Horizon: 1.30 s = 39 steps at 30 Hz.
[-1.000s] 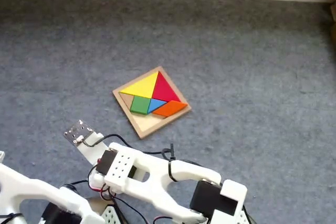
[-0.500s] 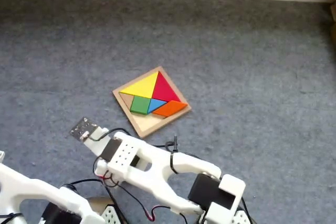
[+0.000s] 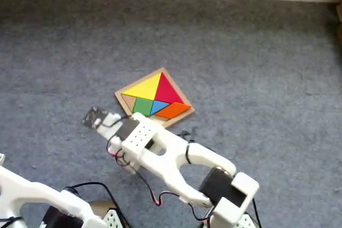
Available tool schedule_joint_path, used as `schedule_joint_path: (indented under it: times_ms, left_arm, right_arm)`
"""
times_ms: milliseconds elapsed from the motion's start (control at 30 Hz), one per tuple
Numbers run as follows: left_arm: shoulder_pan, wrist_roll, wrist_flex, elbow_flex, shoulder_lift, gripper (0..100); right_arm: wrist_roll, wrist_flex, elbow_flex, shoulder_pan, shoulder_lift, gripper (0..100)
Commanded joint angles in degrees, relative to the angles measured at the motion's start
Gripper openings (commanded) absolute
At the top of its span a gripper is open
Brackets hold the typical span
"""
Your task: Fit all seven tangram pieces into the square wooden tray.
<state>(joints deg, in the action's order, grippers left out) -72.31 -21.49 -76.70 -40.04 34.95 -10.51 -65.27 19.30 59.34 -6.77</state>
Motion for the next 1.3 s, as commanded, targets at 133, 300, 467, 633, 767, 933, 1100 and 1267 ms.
schedule_joint_path:
  times_ms: [133, 300, 467, 633, 767, 933, 1100, 1267]
  left_arm:
    - [-0.6, -0.2, 0.4, 0.4, 1.3, 1]
    - [0.3, -0.1, 0.7, -0.5, 1.5, 1]
    - [2.2, -0.1, 0.8, -1.0, 1.6, 1]
    - [2.2, -0.1, 0.8, -1.0, 1.6, 1]
    - [2.2, -0.1, 0.8, -1.0, 1.6, 1]
    - [2.2, -0.1, 0.8, -1.0, 1.6, 1]
    - [2.2, -0.1, 0.8, -1.0, 1.6, 1]
    - [2.2, -0.1, 0.8, -1.0, 1.6, 1]
  right_arm:
    - [-4.5, 4.4, -10.6, -9.5, 3.3, 0.8]
    - [-4.5, 8.6, -16.2, -11.7, -4.3, 0.8]
    - [-4.5, 8.6, -19.5, -11.7, -10.4, 0.9]
    - [-4.1, 8.5, -20.9, -12.9, -12.3, 6.3]
    - [-4.1, 8.4, -20.9, -13.5, -12.4, 18.2]
    - [-4.3, 8.4, -20.9, -13.7, -12.3, 19.8]
    - [-4.4, 3.7, -20.9, -13.7, -8.7, 19.8]
    - [-4.4, -0.7, -20.5, -18.8, 1.3, 18.9]
